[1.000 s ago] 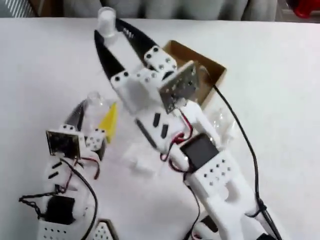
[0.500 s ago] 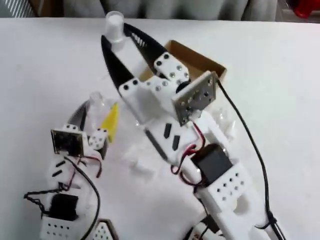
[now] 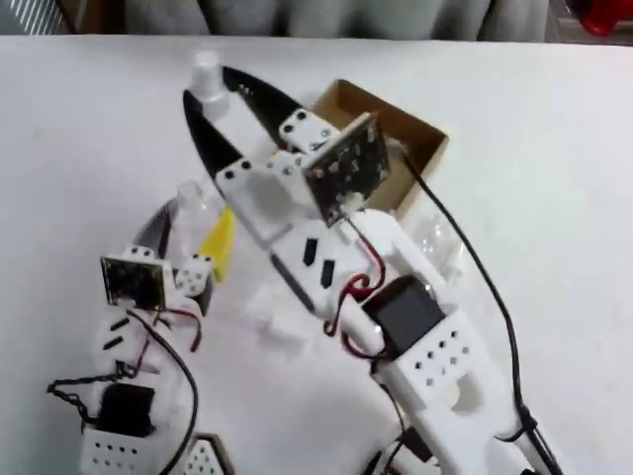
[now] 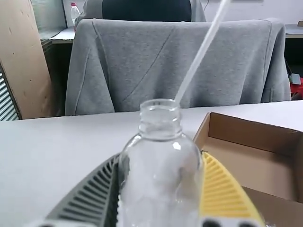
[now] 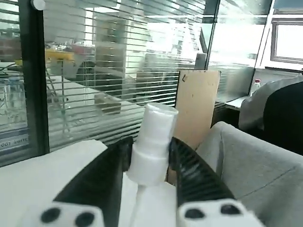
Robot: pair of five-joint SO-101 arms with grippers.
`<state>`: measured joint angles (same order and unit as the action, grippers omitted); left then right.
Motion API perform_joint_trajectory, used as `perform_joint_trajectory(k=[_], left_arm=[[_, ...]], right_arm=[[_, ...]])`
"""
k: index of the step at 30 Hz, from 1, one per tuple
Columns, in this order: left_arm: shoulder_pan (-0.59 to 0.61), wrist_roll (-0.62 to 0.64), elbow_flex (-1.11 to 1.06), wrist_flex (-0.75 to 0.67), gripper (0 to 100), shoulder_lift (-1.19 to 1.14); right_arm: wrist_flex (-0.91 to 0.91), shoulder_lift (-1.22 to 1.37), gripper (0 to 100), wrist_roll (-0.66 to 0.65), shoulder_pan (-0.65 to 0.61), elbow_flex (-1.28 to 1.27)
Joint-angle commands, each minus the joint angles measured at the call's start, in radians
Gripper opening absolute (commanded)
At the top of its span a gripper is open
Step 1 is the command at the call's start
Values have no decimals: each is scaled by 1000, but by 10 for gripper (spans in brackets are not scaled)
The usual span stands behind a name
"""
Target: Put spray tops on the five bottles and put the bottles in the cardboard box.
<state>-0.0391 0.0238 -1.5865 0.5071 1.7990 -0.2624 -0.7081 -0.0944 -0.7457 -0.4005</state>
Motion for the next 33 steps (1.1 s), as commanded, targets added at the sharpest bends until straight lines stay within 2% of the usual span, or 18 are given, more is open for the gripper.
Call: perform_joint_trajectory(k=[1,13,22,33], left_arm=[[-5,2,8,-41,20,21],[-5,2,8,-41,20,21],[-5,2,8,-41,20,21],[-5,2,8,-40,20,21]], right_arm=[[25,-15,15,26,-8,63],[38,-13,15,32,-38,63],[202,-7,15,25,-33,-6],[84,-15,15,-61,-39,2]])
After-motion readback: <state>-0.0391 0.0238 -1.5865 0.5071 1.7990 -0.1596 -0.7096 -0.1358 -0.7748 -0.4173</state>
